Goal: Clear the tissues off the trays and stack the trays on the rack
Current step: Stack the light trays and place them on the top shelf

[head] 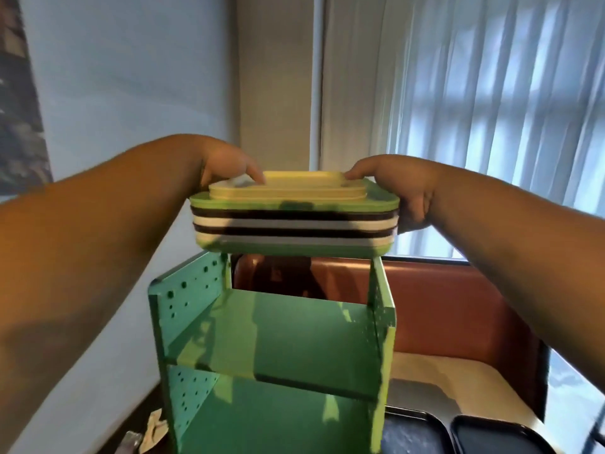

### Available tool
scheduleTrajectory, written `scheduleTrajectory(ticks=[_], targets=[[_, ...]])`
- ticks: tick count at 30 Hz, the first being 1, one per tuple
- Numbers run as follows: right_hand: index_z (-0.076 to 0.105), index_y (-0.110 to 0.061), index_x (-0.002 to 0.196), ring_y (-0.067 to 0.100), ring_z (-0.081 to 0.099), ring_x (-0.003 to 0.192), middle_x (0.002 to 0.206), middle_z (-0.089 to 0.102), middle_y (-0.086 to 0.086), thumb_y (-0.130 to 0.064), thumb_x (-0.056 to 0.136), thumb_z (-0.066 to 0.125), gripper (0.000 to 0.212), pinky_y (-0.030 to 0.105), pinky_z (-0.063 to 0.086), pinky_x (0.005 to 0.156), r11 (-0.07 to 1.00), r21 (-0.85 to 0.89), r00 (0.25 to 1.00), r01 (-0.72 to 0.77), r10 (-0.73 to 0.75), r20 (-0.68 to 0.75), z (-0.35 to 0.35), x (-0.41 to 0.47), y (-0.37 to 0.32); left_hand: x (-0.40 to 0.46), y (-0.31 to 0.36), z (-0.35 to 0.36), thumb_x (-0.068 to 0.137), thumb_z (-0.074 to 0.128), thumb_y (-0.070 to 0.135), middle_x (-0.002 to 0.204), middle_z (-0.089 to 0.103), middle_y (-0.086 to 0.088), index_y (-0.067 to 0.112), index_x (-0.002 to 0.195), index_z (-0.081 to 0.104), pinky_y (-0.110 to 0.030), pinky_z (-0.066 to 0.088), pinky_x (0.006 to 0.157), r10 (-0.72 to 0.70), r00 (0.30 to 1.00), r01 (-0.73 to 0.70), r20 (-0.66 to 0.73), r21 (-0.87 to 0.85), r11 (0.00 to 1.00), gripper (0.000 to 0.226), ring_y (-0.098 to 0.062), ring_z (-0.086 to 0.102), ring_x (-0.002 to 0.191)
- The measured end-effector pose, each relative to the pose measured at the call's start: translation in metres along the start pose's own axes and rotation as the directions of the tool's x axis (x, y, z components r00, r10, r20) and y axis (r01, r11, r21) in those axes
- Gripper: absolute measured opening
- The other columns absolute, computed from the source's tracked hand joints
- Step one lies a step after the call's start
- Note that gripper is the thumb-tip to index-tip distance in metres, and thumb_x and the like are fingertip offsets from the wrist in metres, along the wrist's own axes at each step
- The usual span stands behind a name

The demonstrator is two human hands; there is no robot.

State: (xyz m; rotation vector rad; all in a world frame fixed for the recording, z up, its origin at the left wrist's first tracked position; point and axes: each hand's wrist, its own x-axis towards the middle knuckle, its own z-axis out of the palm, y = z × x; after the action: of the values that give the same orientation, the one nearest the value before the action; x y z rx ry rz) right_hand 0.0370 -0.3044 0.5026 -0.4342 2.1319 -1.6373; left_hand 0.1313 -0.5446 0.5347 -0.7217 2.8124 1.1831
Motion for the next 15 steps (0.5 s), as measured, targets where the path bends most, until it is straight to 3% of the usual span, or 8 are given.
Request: scheduleTrajectory(ticks=[2,5,7,9,11,13,15], targets=[[0.048,-0.004,0.138,0.037,0.069,0.092,0.125,0.063,0.021,-0.026,0.083,0.066,0.062,0.045,0.059,0.075,0.996,-0.081,0.999,-0.043,0.046,0.026,0.016,0.005,0.003,0.007,-0.008,0.008,0.097,0.058,0.035,0.124,0.056,-0.025,0.002,0.138,0.048,-0.046,0.052,0.082,-0.004,1.000,0.005,-0.021,0.064,0.998,0.054,-0.040,0.059,0.105],[0.045,-0.006,0.140,0.039,0.068,0.108,0.135,0.060,0.027,-0.021,0.074,0.066,0.071,0.053,0.053,0.091,0.972,-0.219,0.996,-0.080,0.085,0.011,0.043,0.010,0.015,0.018,-0.024,0.019,0.098,0.060,0.032,0.143,0.046,-0.025,0.005,0.148,0.039,-0.054,0.042,0.107,0.007,0.998,0.000,-0.059,0.124,0.992,0.060,-0.046,0.049,0.128],[0.044,-0.006,0.137,0.039,0.069,0.105,0.130,0.061,0.027,-0.020,0.077,0.063,0.065,0.056,0.051,0.097,0.948,-0.296,0.993,-0.115,0.121,0.000,0.058,0.017,0.027,0.026,-0.037,0.025,0.101,0.057,0.027,0.154,0.038,-0.026,0.004,0.152,0.036,-0.050,0.039,0.110,0.032,0.996,-0.018,-0.078,0.166,0.986,0.060,-0.045,0.044,0.135],[0.048,-0.004,0.125,0.038,0.066,0.095,0.113,0.062,0.022,-0.018,0.089,0.055,0.039,0.052,0.053,0.098,0.931,-0.329,0.988,-0.156,0.150,-0.044,0.072,0.016,0.034,0.035,-0.046,0.035,0.103,0.053,0.019,0.155,0.039,-0.024,0.000,0.148,0.042,-0.044,0.041,0.104,0.076,0.990,-0.045,-0.120,0.243,0.969,0.050,-0.042,0.045,0.136],[0.056,-0.003,0.108,0.041,0.062,0.106,0.104,0.059,0.018,-0.016,0.099,0.046,0.019,0.053,0.049,0.104,0.893,-0.420,0.987,-0.162,0.140,-0.083,0.077,0.020,0.044,0.041,-0.052,0.046,0.103,0.053,0.020,0.151,0.045,-0.024,-0.001,0.143,0.049,-0.043,0.045,0.103,0.085,0.991,-0.052,-0.106,0.285,0.957,0.045,-0.040,0.050,0.131],[0.061,-0.003,0.115,0.044,0.054,0.128,0.121,0.060,0.019,-0.012,0.103,0.044,0.023,0.049,0.043,0.110,0.810,-0.567,0.983,-0.147,0.053,-0.179,0.091,0.020,0.045,0.047,-0.054,0.056,0.105,0.049,0.019,0.154,0.041,-0.022,0.000,0.145,0.049,-0.045,0.040,0.109,0.079,0.995,-0.058,-0.058,0.294,0.954,0.044,-0.039,0.045,0.136],[0.055,0.000,0.132,0.043,0.047,0.135,0.139,0.052,0.024,-0.006,0.103,0.047,0.030,0.045,0.040,0.111,0.677,-0.698,0.964,-0.235,0.069,-0.257,0.094,0.027,0.046,0.052,-0.057,0.064,0.107,0.043,0.017,0.158,0.034,-0.020,0.002,0.146,0.046,-0.043,0.033,0.112,0.081,0.997,-0.071,-0.018,0.334,0.940,0.042,-0.037,0.036,0.142]])
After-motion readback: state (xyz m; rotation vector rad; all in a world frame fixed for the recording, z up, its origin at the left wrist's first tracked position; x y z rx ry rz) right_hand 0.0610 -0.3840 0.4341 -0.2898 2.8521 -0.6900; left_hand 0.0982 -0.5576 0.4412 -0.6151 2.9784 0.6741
